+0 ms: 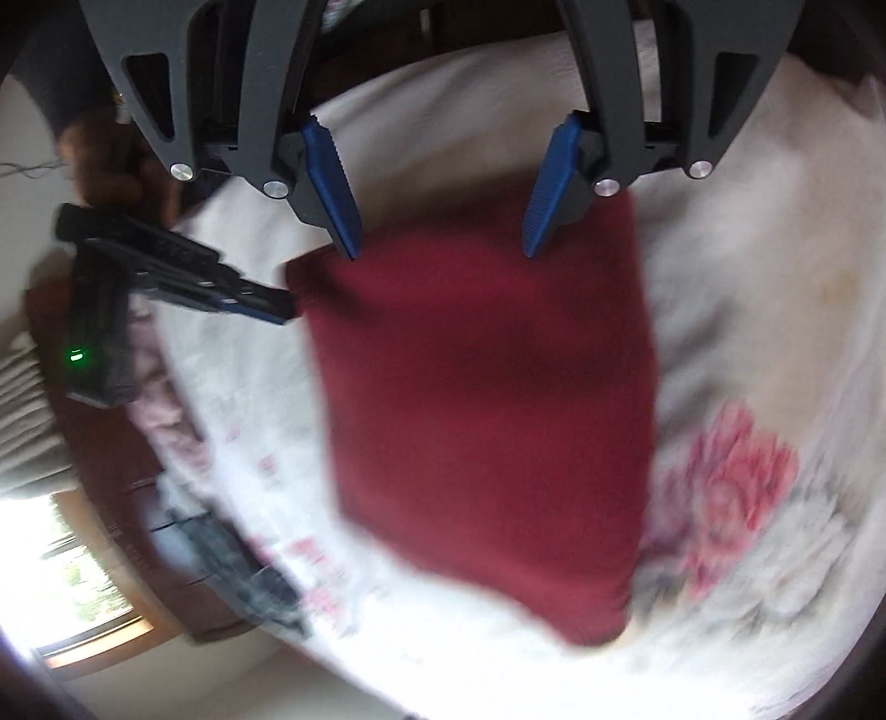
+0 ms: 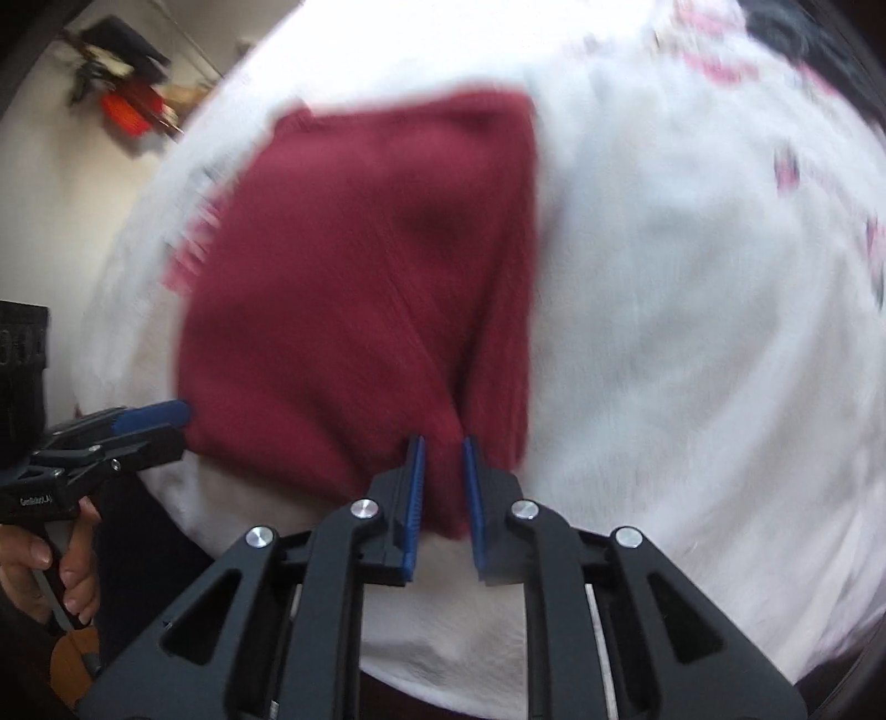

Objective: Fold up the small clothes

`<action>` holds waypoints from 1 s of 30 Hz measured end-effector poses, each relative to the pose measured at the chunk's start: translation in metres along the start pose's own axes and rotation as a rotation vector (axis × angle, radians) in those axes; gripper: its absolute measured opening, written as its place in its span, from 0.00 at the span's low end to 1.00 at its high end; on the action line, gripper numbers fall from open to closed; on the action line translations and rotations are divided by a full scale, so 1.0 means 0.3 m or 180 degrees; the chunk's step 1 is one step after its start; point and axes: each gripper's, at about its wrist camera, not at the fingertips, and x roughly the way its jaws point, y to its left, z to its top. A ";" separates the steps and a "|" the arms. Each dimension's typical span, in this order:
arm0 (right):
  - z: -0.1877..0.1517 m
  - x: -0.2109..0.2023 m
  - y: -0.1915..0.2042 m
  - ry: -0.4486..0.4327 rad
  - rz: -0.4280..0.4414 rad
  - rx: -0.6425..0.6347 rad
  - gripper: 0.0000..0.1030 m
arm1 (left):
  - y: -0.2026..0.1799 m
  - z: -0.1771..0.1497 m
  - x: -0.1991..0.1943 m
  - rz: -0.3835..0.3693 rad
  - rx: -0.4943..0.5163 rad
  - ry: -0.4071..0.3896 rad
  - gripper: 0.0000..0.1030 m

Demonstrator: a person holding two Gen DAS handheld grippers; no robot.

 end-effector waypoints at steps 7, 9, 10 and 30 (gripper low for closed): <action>-0.018 -0.088 -0.044 -0.0220 0.0049 0.0270 0.16 | -0.015 -0.042 -0.072 0.0024 -0.0026 -0.0072 0.62; -0.045 -0.138 -0.061 -0.0268 0.0038 0.0328 0.16 | 0.009 -0.079 -0.112 0.0078 -0.0112 -0.0101 0.65; -0.067 -0.164 -0.071 -0.0288 -0.0002 0.0352 0.16 | 0.023 -0.097 -0.137 0.0131 -0.0168 -0.0117 0.65; -0.430 -0.679 0.313 -0.0842 -0.0882 -0.0144 0.94 | -0.289 -0.411 -0.698 0.1315 0.0324 -0.0884 0.91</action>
